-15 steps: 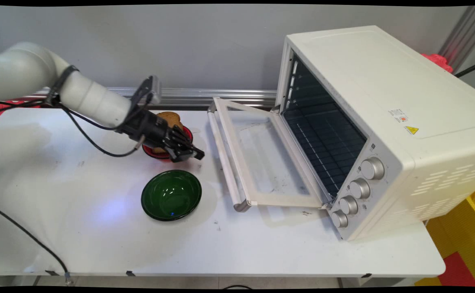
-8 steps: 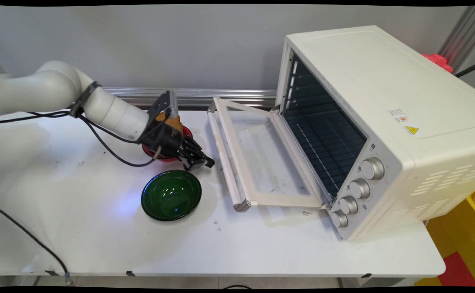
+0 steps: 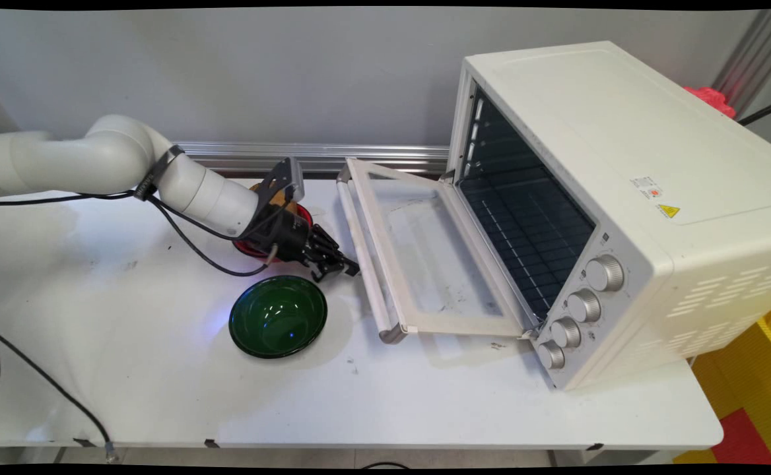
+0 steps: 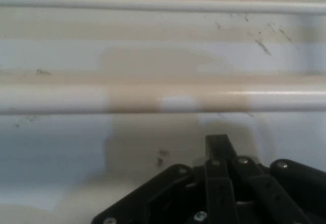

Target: Close the oven

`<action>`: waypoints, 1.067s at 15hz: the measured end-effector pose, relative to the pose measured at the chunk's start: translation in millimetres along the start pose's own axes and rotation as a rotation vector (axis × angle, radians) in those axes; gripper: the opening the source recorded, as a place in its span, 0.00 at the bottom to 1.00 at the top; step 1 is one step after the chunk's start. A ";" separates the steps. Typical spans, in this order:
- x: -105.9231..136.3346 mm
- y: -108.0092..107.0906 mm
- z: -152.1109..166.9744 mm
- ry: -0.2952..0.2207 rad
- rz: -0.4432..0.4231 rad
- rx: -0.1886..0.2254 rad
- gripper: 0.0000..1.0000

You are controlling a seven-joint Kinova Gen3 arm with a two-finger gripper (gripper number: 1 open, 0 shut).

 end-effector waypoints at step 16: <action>34.3 -9.6 6.5 0.167 0.000 -0.025 0.00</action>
